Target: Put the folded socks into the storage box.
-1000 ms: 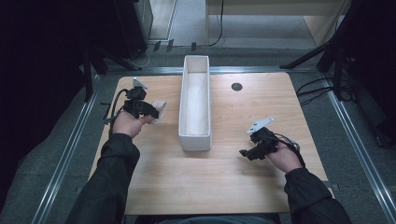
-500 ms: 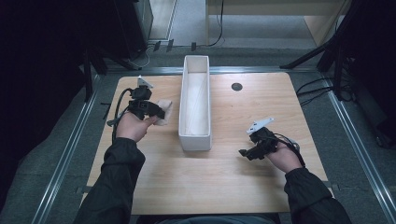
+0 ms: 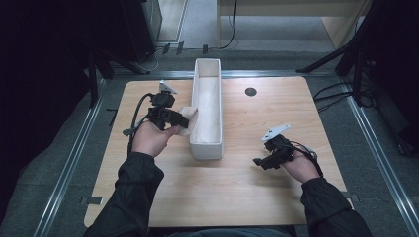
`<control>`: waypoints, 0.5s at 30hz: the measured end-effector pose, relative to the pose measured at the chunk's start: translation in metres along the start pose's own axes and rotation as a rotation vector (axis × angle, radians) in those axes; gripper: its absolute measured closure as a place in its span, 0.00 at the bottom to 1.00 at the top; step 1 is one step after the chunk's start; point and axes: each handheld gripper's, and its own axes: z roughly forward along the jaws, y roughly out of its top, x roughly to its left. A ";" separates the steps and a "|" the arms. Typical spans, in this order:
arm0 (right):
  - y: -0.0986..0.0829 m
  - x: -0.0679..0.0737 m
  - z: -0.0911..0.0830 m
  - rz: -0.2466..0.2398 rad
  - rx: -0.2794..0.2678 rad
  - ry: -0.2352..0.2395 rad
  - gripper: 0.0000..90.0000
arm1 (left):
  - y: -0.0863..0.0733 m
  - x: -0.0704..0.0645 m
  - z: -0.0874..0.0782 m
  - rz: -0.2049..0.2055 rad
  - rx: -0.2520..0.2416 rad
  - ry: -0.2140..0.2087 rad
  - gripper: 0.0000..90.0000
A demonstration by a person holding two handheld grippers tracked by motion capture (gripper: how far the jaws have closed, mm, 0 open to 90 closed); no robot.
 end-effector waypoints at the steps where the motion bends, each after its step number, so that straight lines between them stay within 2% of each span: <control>1: 0.000 0.000 0.000 0.001 0.001 0.001 0.23 | -0.001 -0.006 0.004 0.011 0.003 -0.002 0.72; 5: 0.000 0.000 0.000 0.000 0.000 0.001 0.23 | -0.001 -0.015 0.011 0.025 0.014 -0.013 0.72; 7: 0.000 0.000 0.000 -0.001 0.001 0.003 0.23 | -0.002 -0.022 0.020 0.033 0.021 -0.015 0.71; 15: 0.000 0.001 0.000 -0.006 0.007 0.007 0.23 | -0.001 -0.033 0.043 0.032 0.039 -0.019 0.71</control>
